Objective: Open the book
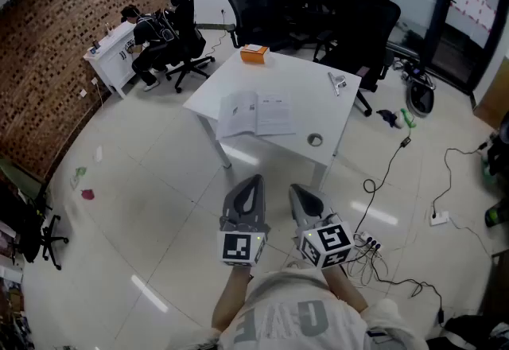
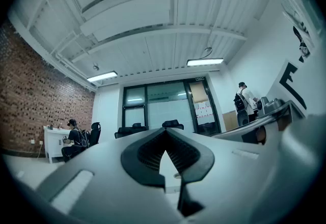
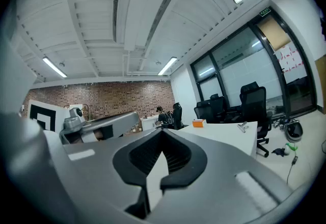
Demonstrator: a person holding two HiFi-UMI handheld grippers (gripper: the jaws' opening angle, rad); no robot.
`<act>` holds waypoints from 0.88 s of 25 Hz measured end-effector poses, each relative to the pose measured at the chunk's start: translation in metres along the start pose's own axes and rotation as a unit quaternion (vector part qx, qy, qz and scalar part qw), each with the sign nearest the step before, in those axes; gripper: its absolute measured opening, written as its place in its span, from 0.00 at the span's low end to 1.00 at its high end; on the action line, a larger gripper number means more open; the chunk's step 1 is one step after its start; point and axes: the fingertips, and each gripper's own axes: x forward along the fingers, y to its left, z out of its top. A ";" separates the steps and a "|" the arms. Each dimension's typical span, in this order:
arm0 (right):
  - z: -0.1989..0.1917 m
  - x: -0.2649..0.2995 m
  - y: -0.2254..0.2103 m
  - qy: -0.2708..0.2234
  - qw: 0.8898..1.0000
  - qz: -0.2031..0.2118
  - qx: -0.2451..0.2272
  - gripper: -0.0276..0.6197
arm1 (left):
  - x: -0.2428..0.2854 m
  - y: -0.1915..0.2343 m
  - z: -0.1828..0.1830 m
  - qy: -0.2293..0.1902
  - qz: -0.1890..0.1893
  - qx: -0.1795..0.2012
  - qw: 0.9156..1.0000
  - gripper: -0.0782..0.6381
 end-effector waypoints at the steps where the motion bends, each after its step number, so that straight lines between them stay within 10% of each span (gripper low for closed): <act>1: 0.000 0.000 0.000 -0.001 1.000 -0.001 -0.001 0.05 | 0.000 0.000 0.000 0.001 0.000 0.002 1.000 0.13; 22: 0.004 -0.005 -0.006 -0.023 0.999 -0.008 0.045 0.05 | 0.000 0.004 -0.005 0.010 -0.002 -0.012 1.000 0.13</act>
